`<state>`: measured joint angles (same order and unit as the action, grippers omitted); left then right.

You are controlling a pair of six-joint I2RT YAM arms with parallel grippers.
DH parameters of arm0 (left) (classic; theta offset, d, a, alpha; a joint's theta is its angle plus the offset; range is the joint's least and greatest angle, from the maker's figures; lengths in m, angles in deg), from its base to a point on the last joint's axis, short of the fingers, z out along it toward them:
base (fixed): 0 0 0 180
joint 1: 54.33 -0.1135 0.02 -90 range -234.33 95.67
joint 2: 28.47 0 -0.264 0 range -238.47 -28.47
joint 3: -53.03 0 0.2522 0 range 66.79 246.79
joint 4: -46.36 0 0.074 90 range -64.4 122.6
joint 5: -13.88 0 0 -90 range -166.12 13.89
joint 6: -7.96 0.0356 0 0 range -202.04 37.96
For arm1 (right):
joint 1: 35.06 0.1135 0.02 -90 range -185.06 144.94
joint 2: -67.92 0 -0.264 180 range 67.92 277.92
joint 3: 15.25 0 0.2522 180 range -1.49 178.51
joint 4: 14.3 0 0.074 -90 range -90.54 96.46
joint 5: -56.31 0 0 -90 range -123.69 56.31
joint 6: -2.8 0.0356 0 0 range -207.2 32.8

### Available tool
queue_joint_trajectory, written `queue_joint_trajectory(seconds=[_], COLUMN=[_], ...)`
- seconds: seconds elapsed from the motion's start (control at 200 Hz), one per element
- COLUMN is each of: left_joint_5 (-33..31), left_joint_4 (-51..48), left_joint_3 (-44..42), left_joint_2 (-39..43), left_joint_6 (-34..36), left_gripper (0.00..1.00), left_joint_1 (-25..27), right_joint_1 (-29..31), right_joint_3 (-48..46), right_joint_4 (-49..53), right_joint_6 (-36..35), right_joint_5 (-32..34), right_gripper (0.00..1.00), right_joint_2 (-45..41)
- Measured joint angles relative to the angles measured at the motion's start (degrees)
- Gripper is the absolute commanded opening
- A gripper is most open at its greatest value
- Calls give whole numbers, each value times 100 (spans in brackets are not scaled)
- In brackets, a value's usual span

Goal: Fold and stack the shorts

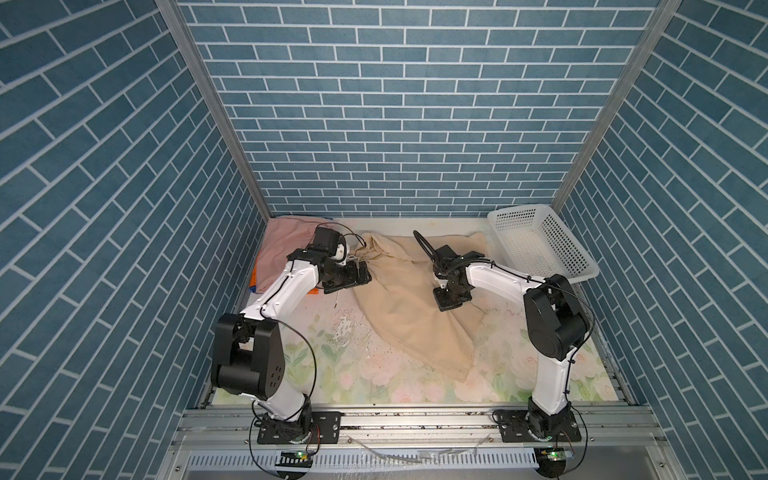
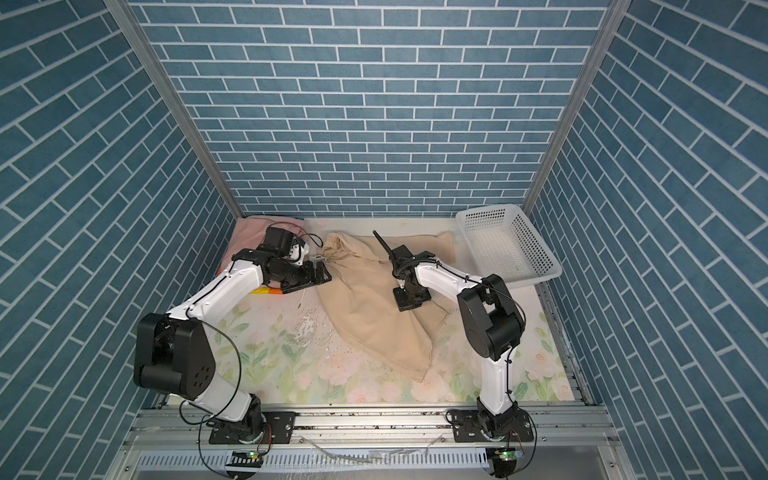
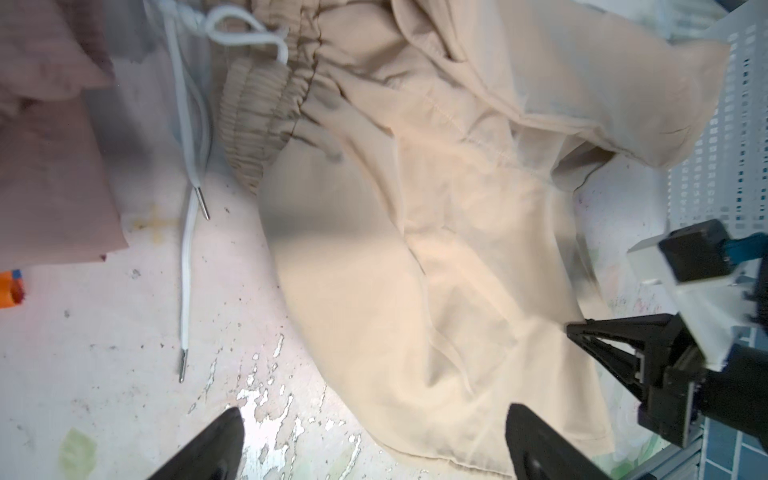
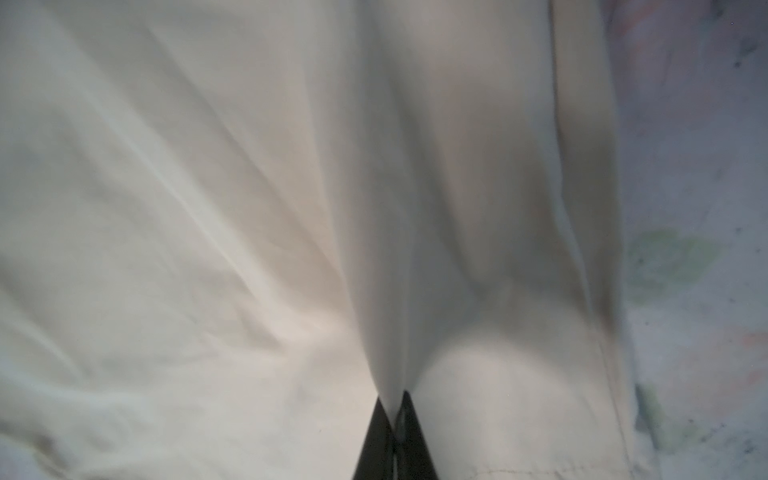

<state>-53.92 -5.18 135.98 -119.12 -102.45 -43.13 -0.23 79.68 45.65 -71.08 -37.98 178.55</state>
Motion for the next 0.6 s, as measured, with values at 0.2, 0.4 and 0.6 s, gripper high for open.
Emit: queue_joint_trajectory(seconds=[0.2,0.4,0.6], left_joint_5=[11,146,514], left_joint_4=[173,413,850], left_joint_3=[-238,-431,-748], left_joint_2=[0,-4,-11], left_joint_6=[-44,-225,-564], left_gripper=[100,100,100], left_joint_1=[-7,-7,-9], right_joint_1=[-1241,-2166,-1665], right_joint_3=[522,2184,2455], right_joint_4=[24,411,809], right_joint_6=[4,4,-197], right_joint_5=[-719,-640,-129], right_gripper=[0,21,69], right_joint_2=[-210,450,623])
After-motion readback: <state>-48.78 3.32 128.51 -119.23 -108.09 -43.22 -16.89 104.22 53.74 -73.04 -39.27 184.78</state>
